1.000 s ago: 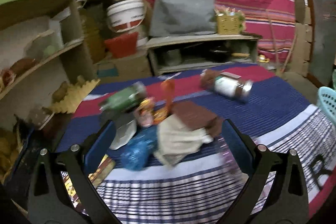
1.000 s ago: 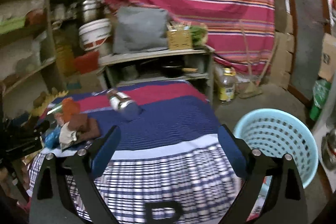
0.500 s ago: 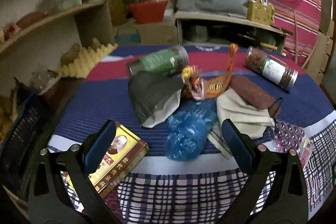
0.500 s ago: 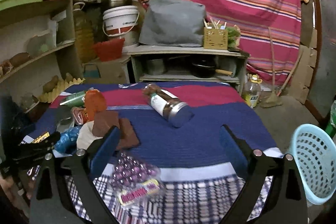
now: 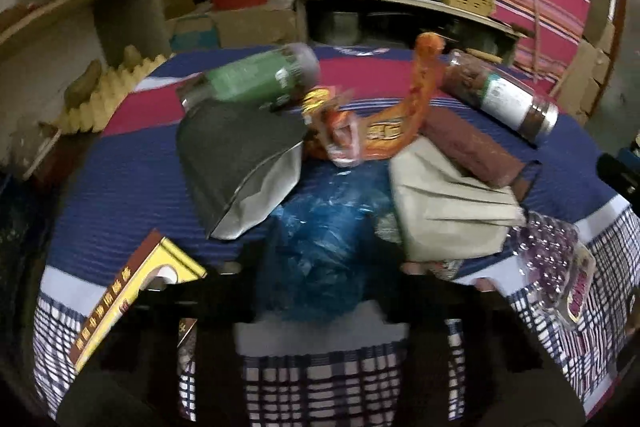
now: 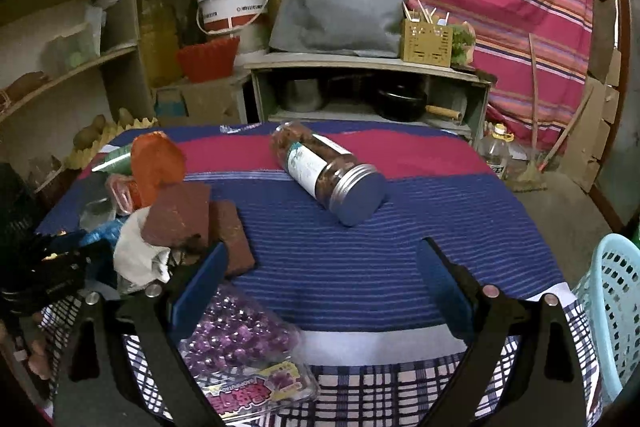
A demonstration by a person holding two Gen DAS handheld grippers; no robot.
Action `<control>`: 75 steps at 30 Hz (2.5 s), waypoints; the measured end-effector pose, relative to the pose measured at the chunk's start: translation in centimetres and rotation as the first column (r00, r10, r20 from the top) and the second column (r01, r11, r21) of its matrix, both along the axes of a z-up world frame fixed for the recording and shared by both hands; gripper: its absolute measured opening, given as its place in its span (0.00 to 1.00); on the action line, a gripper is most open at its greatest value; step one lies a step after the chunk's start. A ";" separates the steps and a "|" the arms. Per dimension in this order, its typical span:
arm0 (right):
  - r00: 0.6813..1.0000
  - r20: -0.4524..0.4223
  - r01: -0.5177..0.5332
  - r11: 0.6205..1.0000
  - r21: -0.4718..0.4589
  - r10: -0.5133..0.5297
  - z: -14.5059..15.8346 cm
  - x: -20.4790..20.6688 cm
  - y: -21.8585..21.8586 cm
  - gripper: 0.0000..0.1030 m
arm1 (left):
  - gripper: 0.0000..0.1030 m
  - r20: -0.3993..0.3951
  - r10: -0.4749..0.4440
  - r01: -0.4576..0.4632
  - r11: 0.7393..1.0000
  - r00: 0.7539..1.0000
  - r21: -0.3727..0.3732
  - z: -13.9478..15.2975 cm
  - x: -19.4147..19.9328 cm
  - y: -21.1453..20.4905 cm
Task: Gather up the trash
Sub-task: 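Move both tools back over the table toward the blue plastic bag, then grasp the blue plastic bag with the left tool while the right tool grasps the brown scouring pad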
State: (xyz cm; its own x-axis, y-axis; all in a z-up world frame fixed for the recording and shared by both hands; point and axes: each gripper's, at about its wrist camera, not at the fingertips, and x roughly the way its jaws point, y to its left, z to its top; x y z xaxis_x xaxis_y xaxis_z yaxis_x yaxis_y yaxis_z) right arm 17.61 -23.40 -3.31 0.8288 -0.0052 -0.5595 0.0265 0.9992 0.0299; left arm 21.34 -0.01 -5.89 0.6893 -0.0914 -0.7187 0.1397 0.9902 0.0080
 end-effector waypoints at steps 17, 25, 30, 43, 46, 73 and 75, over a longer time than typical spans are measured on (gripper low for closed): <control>0.986 -0.041 -0.165 0.986 -0.033 0.164 0.6 4.0 7.7 0.90 | 0.26 0.200 0.141 -0.131 0.989 0.970 -0.061 7.0 -1.4 5.8; 0.976 -0.132 -0.183 0.981 -0.068 0.173 -1.7 6.8 9.8 0.90 | 0.26 0.195 0.145 -0.133 0.988 0.970 -0.076 6.8 -0.7 6.1; 0.958 -0.181 -0.228 0.974 -0.013 0.222 -2.4 7.5 10.0 0.68 | 0.26 0.193 0.145 -0.129 0.987 0.970 -0.092 6.9 -0.5 6.2; 0.978 -0.121 -0.170 0.985 0.002 0.169 0.4 5.3 6.1 0.55 | 0.26 0.185 0.144 -0.128 0.987 0.972 -0.094 6.6 -0.5 5.9; 0.986 -0.101 -0.130 0.991 0.019 0.131 1.1 4.3 3.9 0.55 | 0.26 0.188 0.135 -0.121 0.989 0.973 -0.084 6.6 -0.6 5.4; 0.961 -0.199 0.189 0.981 -0.034 -0.192 -2.2 -0.7 -10.8 0.79 | 0.26 0.192 0.001 -0.005 1.000 0.981 0.021 5.9 -1.9 -0.5; 0.962 -0.187 0.198 0.980 -0.029 -0.200 -1.8 -0.9 -11.3 0.80 | 0.26 0.189 -0.002 -0.003 1.000 0.982 0.025 5.7 -1.9 -0.6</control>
State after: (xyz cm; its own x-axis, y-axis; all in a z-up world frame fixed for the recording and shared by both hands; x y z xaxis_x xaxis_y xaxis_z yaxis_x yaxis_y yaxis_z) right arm 16.72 -34.66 -5.11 0.6905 -0.1660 -0.7040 0.2291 0.9734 -0.0048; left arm 19.44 -0.65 -0.15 0.8131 -0.0746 -0.5774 0.1330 0.9893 0.0594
